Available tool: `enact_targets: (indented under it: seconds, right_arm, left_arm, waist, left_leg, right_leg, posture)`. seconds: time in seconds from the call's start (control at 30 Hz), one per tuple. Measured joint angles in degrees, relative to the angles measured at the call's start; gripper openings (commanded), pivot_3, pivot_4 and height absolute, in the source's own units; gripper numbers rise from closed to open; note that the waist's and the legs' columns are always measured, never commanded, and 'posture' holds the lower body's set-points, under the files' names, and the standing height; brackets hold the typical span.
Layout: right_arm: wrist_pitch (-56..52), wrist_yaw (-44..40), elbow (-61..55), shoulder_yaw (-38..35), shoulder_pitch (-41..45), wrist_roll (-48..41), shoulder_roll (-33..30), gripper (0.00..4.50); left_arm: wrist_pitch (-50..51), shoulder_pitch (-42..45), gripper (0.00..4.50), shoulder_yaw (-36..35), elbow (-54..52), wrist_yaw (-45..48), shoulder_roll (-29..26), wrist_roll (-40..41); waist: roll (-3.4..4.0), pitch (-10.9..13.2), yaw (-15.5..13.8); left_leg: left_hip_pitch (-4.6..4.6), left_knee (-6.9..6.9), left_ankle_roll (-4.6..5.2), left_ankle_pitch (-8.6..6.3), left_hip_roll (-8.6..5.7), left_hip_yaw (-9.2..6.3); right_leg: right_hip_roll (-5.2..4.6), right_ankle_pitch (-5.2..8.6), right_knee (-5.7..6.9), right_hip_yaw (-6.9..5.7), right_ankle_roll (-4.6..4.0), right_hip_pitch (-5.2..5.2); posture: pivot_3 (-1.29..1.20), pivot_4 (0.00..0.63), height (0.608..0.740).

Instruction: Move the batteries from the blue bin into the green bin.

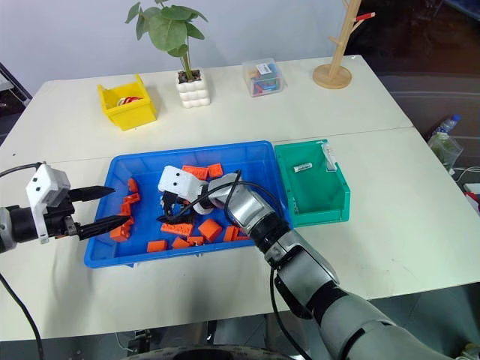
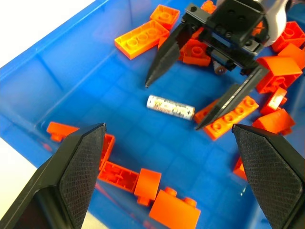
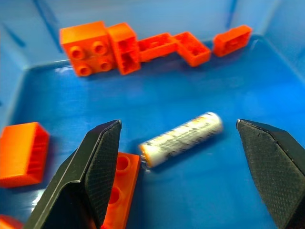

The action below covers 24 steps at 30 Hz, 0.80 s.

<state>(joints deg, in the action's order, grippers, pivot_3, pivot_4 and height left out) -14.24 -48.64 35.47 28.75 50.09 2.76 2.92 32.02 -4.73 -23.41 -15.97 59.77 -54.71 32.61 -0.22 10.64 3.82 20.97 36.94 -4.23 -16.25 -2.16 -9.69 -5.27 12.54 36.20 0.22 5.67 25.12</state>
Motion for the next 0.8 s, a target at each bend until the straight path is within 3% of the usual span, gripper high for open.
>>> enact_targets:
  seconds: [0.37, 0.7, 0.8]
  right_arm:
    - [2.8, -0.4, 3.7, -1.9, 0.7, 0.5, 1.0, 3.95]
    - [-2.0, -0.9, 3.1, -2.0, 0.7, 0.7, 4.1, 3.95]
    - [-1.8, -0.3, 3.6, -1.8, 0.7, 1.3, 5.0, 3.04]
  left_arm:
    - [0.1, 0.1, 4.44, 0.0, -0.8, -1.3, 0.6, 0.3]
    - [0.1, -0.1, 4.44, -0.1, -1.0, -1.9, 0.7, 0.5]
    - [0.1, -0.1, 4.50, -0.1, -1.0, -2.5, 0.9, 0.5]
  waist:
    - [0.00, 0.0, 0.2]
    - [0.00, 0.0, 0.2]
    - [0.00, 0.0, 0.2]
  left_leg:
    - [-0.09, -0.07, 0.00, 0.00, 0.01, 0.04]
    - [-0.19, -0.14, 0.00, 0.00, 0.08, 0.11]
    - [-0.19, -0.14, 0.00, 0.00, 0.08, 0.12]
  right_leg:
    - [0.04, 0.00, 0.00, 0.10, 0.00, -0.02]
    - [0.16, 0.00, 0.00, 0.26, -0.01, 0.00]
    - [0.16, 0.00, 0.00, 0.27, -0.01, 0.01]
  posture:
    - [0.00, 0.150, 0.740]
    - [0.00, 0.150, 0.740]
    - [0.00, 0.150, 0.740]
